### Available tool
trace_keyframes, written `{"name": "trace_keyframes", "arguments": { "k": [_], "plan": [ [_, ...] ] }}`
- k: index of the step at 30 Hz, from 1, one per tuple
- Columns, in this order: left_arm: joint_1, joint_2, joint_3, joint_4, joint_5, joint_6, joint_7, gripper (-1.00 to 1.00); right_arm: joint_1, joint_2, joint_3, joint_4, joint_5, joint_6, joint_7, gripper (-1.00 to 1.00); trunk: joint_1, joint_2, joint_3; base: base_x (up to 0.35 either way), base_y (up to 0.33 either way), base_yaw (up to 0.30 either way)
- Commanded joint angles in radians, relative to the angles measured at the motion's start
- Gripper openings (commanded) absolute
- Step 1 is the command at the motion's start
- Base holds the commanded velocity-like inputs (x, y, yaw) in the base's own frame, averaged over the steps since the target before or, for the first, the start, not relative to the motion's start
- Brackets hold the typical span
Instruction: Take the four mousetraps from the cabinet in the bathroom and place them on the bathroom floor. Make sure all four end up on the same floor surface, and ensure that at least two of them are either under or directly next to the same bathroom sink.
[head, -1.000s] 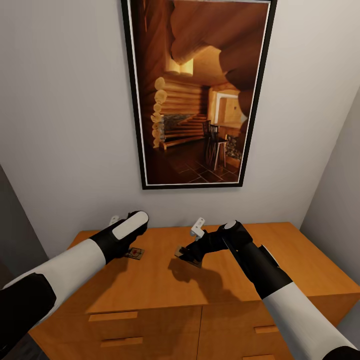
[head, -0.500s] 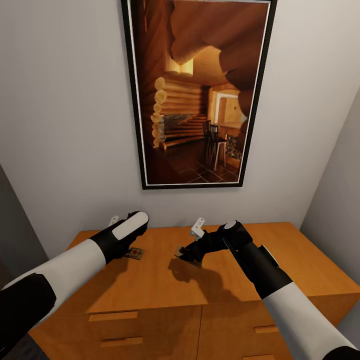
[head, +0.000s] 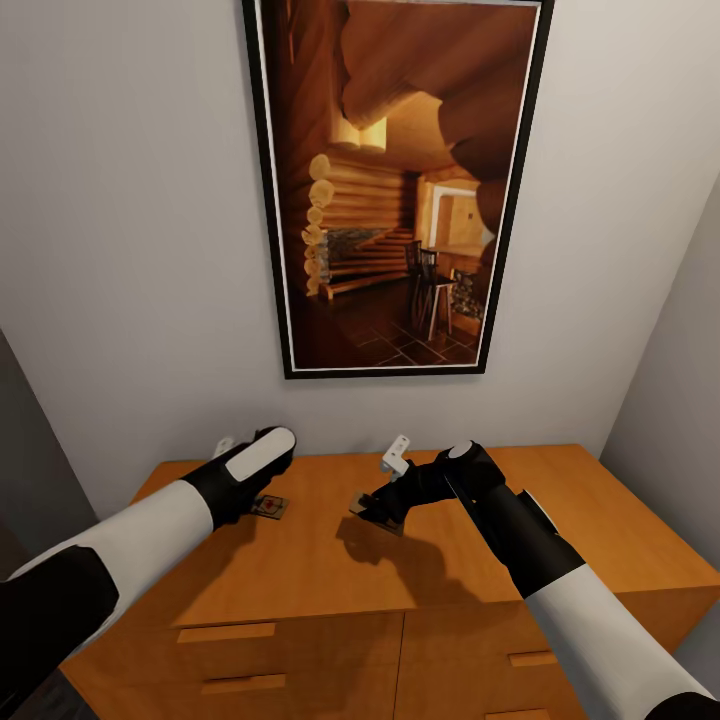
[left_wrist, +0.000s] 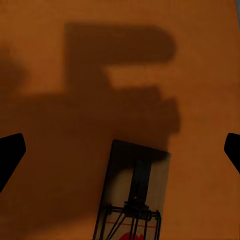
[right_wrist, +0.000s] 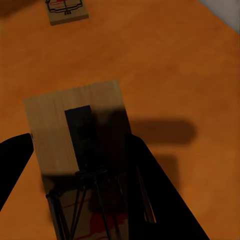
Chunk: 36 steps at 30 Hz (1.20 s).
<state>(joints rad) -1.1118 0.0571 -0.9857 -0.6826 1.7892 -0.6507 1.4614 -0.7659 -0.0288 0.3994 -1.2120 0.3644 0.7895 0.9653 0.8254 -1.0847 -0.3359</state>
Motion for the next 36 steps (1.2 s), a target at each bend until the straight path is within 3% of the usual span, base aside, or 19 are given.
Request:
{"name": "trace_keyframes", "arguments": {
  "k": [1, 36],
  "plan": [
    [-0.002, 0.0, -0.008, 0.001, 0.007, -0.004, 0.001, 1.0, -0.001, 0.0, 0.001, -0.001, 0.01, 0.002, 0.008, -1.0, 0.0, -0.001, -0.001, 0.0, 0.0, 0.0],
    [0.015, -0.028, -0.008, 0.006, 0.009, -0.002, 0.002, 1.0, -0.001, 0.0, 0.001, -0.001, 0.008, 0.003, 0.007, -1.0, 0.0, -0.001, -0.001, 0.0, 0.0, 0.0]
  ]
}}
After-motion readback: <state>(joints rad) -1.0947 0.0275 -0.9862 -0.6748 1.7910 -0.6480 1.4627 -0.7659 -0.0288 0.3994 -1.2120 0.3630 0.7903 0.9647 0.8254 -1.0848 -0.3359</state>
